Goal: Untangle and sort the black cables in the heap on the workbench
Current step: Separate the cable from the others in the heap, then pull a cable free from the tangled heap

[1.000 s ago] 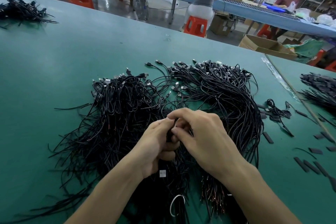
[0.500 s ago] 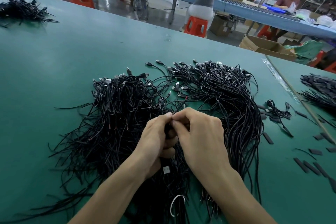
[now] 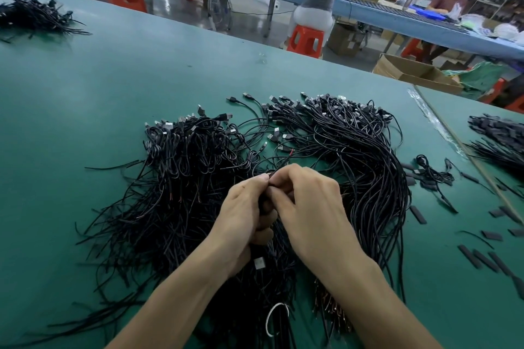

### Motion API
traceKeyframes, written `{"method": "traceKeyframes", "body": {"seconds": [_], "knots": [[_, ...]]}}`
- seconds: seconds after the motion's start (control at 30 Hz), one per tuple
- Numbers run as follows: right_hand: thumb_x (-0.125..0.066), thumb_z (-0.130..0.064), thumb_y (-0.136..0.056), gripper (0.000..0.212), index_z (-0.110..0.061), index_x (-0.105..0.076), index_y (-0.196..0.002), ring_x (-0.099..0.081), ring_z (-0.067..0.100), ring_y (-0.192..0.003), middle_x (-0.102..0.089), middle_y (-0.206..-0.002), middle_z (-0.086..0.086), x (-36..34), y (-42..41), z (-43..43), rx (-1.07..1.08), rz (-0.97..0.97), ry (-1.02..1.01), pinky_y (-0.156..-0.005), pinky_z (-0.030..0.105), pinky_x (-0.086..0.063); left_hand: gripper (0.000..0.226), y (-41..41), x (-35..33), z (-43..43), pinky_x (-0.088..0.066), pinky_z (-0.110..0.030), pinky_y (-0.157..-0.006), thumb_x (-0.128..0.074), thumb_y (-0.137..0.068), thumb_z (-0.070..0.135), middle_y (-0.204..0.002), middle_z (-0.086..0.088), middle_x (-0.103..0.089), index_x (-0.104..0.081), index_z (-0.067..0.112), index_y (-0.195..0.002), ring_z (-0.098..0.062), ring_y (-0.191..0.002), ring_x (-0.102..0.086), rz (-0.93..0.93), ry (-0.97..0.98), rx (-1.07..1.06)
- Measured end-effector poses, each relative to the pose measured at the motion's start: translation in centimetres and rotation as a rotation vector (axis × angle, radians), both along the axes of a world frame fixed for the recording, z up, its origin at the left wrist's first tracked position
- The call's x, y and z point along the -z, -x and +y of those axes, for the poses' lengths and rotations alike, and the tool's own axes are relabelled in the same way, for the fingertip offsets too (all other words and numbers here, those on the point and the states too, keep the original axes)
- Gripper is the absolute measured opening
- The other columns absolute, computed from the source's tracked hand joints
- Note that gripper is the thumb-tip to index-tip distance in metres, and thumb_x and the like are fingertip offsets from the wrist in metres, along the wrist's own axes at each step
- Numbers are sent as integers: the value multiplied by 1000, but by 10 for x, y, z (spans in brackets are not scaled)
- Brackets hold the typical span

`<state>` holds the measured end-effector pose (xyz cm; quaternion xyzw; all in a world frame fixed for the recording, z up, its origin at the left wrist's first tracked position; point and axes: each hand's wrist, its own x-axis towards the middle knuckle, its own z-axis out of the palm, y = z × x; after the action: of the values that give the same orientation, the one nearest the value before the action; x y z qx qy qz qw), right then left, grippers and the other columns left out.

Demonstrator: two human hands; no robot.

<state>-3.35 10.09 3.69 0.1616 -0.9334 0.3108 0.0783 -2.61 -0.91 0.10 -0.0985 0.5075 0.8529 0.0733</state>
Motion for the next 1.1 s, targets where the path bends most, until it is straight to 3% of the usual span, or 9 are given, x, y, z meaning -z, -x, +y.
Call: {"method": "traceKeyframes", "body": {"seconds": [0.1,0.23,0.53,0.67,0.8,0.87,0.93,1.0,1.1], "knots": [[-64,-25,-93,9,-25,-66,-102,-61,10,-92,-64,-96,-11,-2,5,4,-46,-83,3,-86,35,-53,49,0,1,0,-23,-14,-33,-43,-103,28,-52,9,-38,-62,27,-59,-2,-37,-31,-4,16,-5],[-68,-23,-90,5,-26,-66,-90,-58,4,-82,-65,-85,-12,-8,10,9,-138,-159,15,-79,26,-50,44,-3,0,-1,-23,-15,-34,-41,-104,30,-56,7,-38,-61,25,-65,-3,-40,-31,28,38,15],[-59,-27,-96,7,-26,-63,-90,-55,7,-89,-60,-90,-14,-7,4,7,-141,76,-96,-81,32,-49,49,1,4,-2,-26,-17,-35,-46,-103,36,-57,7,-44,-61,29,-57,-4,-42,-35,46,-45,-24],[-61,-21,-96,11,-24,-65,-86,-62,6,-79,-63,-82,-13,-6,6,9,-76,40,96,-75,37,-54,37,4,10,-2,-43,-20,-48,-52,-99,43,-65,6,-55,-69,29,-70,-6,-54,-49,173,-52,47],[-65,-19,-94,13,-26,-67,-84,-65,4,-76,-67,-77,-12,-10,10,16,-43,19,152,-75,33,-55,19,4,11,-11,-53,-20,-62,-62,-90,43,-81,2,-68,-73,27,-87,-9,-71,-62,281,59,115],[-68,-19,-93,11,-26,-69,-84,-66,4,-76,-70,-78,-11,-8,11,17,-13,-23,226,-73,28,-56,22,5,12,-12,-55,-21,-74,-64,-90,36,-89,-2,-71,-71,17,-98,-12,-83,-66,329,134,77],[-69,-19,-92,10,-25,-71,-84,-68,4,-74,-71,-76,-11,-2,10,16,34,-80,351,-70,23,-55,20,5,12,-10,-52,-18,-77,-61,-91,25,-88,2,-72,-67,10,-102,-8,-85,-67,406,210,-11],[-69,-18,-92,10,-23,-72,-83,-68,4,-73,-73,-77,-11,5,8,11,76,-143,492,-71,23,-55,10,5,14,-7,-52,-17,-76,-59,-95,12,-87,5,-73,-67,13,-101,-5,-83,-67,466,280,-131],[-68,-16,-93,14,-19,-73,-80,-64,2,-70,-73,-74,-8,11,2,6,81,-237,649,-69,21,-53,16,3,16,-3,-52,-19,-75,-59,-98,9,-87,4,-71,-69,22,-99,-7,-82,-65,510,308,-240]]}}
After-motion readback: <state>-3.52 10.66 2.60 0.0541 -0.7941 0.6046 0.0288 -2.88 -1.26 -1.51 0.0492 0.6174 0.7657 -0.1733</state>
